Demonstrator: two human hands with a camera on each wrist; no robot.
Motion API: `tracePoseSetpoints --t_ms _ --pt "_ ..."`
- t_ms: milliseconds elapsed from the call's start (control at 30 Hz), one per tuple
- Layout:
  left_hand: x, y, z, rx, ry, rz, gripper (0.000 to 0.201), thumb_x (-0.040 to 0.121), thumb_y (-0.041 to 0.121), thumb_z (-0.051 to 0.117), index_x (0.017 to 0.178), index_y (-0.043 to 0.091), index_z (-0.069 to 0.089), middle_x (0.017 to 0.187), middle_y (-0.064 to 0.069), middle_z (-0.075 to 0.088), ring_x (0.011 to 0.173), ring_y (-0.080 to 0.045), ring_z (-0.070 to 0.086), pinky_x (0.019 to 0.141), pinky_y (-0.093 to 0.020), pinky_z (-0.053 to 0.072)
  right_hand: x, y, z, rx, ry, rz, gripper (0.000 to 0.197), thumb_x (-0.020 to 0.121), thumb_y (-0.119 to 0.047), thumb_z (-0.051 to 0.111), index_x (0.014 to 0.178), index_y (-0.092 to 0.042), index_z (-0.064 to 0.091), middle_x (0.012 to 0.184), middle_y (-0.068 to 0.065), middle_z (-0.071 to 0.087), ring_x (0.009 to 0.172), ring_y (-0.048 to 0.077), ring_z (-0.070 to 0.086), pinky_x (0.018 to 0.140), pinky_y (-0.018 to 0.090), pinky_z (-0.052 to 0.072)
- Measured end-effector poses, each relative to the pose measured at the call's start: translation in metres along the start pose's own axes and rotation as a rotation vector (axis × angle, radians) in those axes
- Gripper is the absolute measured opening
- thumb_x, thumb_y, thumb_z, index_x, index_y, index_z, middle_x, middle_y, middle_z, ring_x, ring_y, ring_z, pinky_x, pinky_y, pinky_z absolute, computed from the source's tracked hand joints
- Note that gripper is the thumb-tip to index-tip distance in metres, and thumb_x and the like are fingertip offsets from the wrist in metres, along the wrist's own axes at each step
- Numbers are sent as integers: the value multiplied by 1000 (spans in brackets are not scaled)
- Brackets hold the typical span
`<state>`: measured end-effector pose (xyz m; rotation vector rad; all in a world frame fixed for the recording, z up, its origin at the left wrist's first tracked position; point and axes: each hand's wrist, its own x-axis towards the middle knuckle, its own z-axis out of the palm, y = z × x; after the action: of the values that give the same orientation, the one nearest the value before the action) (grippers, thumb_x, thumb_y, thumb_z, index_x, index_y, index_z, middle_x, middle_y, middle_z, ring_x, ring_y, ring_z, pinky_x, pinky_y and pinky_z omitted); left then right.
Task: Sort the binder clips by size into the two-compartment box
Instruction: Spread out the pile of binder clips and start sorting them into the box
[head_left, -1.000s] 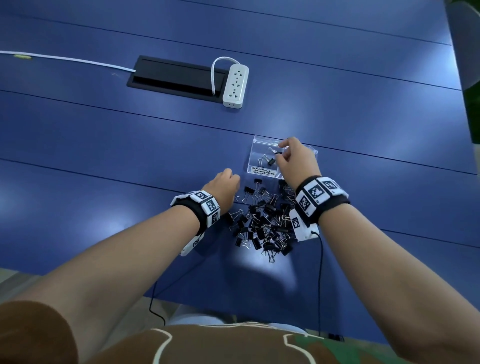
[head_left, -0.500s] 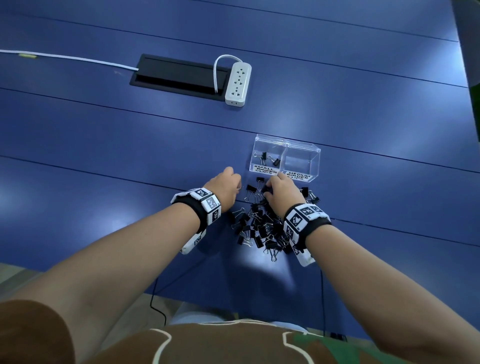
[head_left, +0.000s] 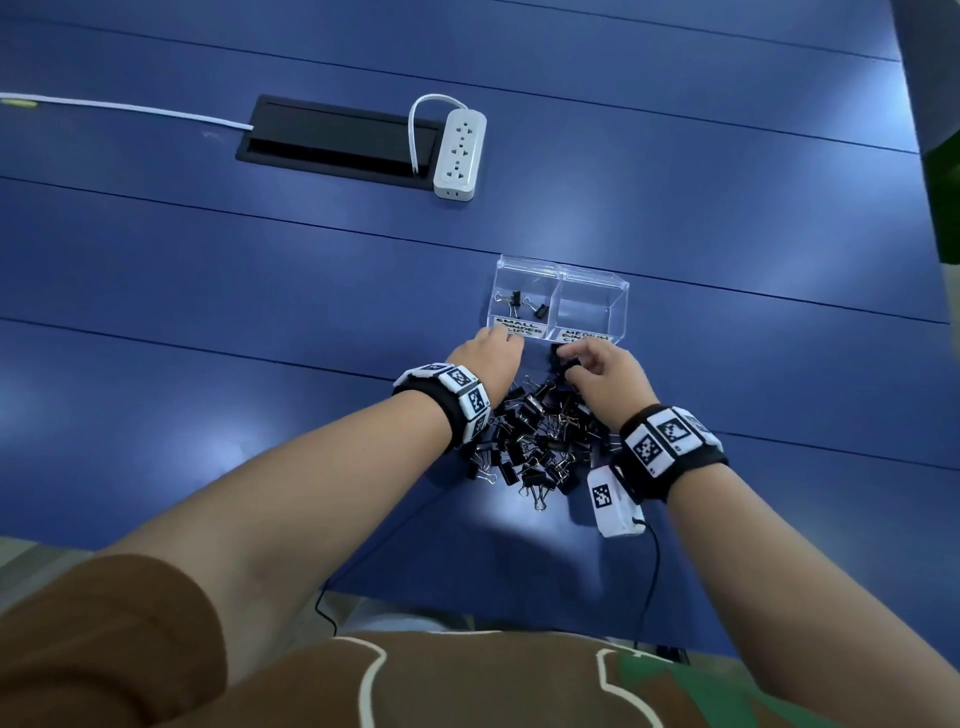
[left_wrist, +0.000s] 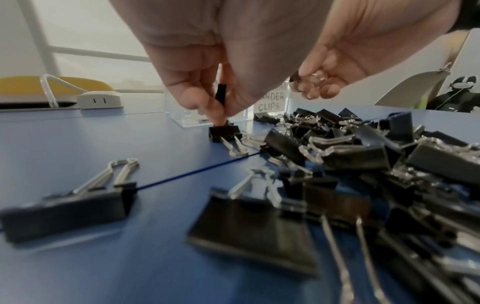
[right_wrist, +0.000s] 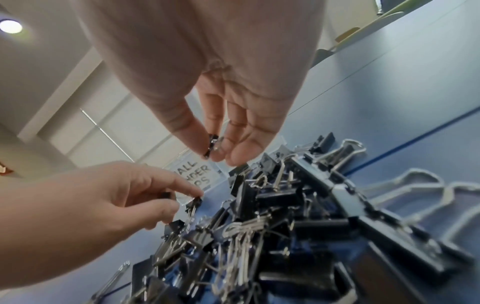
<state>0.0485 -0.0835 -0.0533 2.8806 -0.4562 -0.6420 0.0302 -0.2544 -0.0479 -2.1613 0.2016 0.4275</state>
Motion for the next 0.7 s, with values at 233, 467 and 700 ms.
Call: tracePoseSetpoints --t_ms 233,467,700 --pt "4 -4 6 -56 19 -16 21 85 -6 49 103 5 48 111 -15 50 103 -33 51 76 -43 47 -6 -5 7 65 -66 60 14 83 -20 61 72 -19 54 69 -2 59 62 13 55 65 34 50" --pt "2 -21 15 -160 57 -77 12 89 5 51 101 7 49 108 -14 50 92 -33 54 71 -43 48 -3 -21 33 -392 -196 -152 11 87 -15 53 91 -14 64 91 2 60 82 19 57 78 28 47" --pt "-7 -26 14 -193 103 -83 18 86 -4 46 99 7 51 105 -12 54 96 -30 51 69 -41 46 -3 -28 57 -661 -221 -158 29 87 -28 56 107 -8 58 112 13 57 103 32 58 86 38 50"
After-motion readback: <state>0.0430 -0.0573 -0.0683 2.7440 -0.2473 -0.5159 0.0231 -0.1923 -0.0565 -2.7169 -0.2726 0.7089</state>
